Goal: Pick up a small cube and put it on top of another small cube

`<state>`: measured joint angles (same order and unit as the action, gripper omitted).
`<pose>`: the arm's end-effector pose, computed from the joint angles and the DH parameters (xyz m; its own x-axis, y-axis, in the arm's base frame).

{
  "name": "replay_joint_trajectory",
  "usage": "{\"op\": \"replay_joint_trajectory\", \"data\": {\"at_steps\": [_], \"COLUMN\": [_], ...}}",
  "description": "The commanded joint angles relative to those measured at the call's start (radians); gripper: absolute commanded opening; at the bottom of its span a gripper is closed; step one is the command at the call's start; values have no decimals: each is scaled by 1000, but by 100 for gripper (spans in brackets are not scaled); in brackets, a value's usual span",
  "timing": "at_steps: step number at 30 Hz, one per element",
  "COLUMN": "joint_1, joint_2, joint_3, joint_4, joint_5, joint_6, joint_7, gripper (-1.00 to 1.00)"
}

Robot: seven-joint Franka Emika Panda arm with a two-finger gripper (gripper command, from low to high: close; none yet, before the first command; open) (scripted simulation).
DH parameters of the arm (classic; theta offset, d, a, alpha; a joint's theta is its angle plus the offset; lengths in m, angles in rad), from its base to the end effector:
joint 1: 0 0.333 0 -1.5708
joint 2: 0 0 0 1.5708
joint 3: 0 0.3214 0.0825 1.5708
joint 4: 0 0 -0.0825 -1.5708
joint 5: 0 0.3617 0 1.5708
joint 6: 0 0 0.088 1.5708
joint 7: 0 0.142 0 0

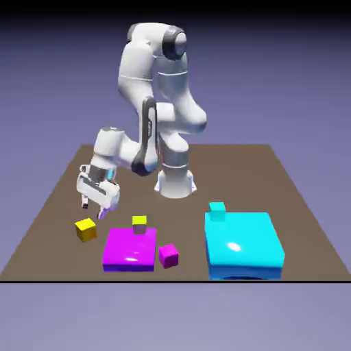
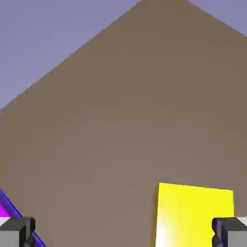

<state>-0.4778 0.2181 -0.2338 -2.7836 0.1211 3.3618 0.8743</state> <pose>0.3014 -0.2856 0.1835 -0.1530 -0.9542 0.2571 -0.9626 0.0851 -0.2571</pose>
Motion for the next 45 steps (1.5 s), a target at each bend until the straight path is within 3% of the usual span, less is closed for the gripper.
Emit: {"op": "replay_joint_trajectory", "data": {"at_steps": [1, 9, 10, 21, 33, 36, 44, 45], "joint_1": [0, -136, -136, 29, 464, 469, 441, 441], "joint_2": [0, 270, 270, -23, -196, -184, 90, 90], "joint_3": [0, 108, 108, -18, 154, 191, 221, 221], "joint_4": [0, 125, 125, 27, 24, -7, 89, 89], "joint_5": [0, -88, -88, 11, -114, -138, -132, -132], "joint_6": [0, 147, 147, -31, -187, -165, 13, 13], "joint_7": [0, 73, 73, -21, -89, -70, -74, -74], "gripper": [0, 0, -100, -100, -100, -100, -100, 100]}}
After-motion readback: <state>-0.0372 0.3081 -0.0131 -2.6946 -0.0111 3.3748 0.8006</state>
